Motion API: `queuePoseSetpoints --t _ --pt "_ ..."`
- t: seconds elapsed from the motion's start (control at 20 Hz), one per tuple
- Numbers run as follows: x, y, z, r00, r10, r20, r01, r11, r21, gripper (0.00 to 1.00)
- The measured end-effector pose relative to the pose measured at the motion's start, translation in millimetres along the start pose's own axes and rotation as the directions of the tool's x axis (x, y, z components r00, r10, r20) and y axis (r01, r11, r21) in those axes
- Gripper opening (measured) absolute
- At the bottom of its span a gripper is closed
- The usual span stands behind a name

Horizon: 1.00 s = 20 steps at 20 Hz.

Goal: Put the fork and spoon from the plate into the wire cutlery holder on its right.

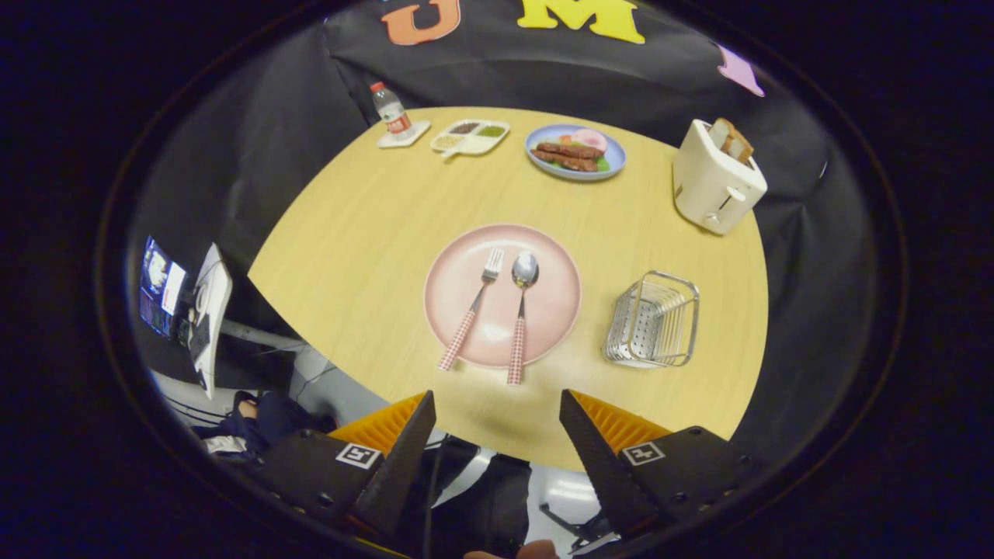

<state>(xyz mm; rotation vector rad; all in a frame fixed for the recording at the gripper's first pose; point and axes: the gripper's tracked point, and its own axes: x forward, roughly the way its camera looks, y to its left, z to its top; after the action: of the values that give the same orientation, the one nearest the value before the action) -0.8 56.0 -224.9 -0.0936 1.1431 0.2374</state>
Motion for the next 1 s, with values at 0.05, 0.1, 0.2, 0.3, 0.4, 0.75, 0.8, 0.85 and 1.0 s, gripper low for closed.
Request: queuePoseSetpoints --t 0.05,0.1,0.2,0.3,0.4,0.75,0.8,0.85,1.0 --pt "8.9 0.4 -2.4 0.999 -0.013 -0.047 0.013 1.0 -0.002 0.96" --pt "18.1 0.5 -3.8 0.995 -0.016 -0.094 0.018 1.0 0.013 0.96" --pt "35.2 -0.9 -11.2 0.981 -0.004 -0.196 0.017 0.998 0.062 0.96" --pt "52.9 -4.1 -12.2 0.966 -0.006 -0.258 0.03 0.996 0.089 0.97" --pt "68.9 -6.9 -8.7 0.961 -0.012 -0.275 0.034 0.997 0.076 0.96" --pt "104.2 -5.6 -10.4 0.937 0.002 -0.349 0.034 0.995 0.097 0.7" --pt "107.3 -7.7 -9.5 0.936 -0.005 -0.352 0.039 0.995 0.091 0.64" --pt "109.3 -8.1 -8.9 0.935 -0.006 -0.355 0.04 0.995 0.089 0.58" --pt "114.2 -7.0 -9.5 0.928 -0.001 -0.373 0.039 0.995 0.095 0.36"
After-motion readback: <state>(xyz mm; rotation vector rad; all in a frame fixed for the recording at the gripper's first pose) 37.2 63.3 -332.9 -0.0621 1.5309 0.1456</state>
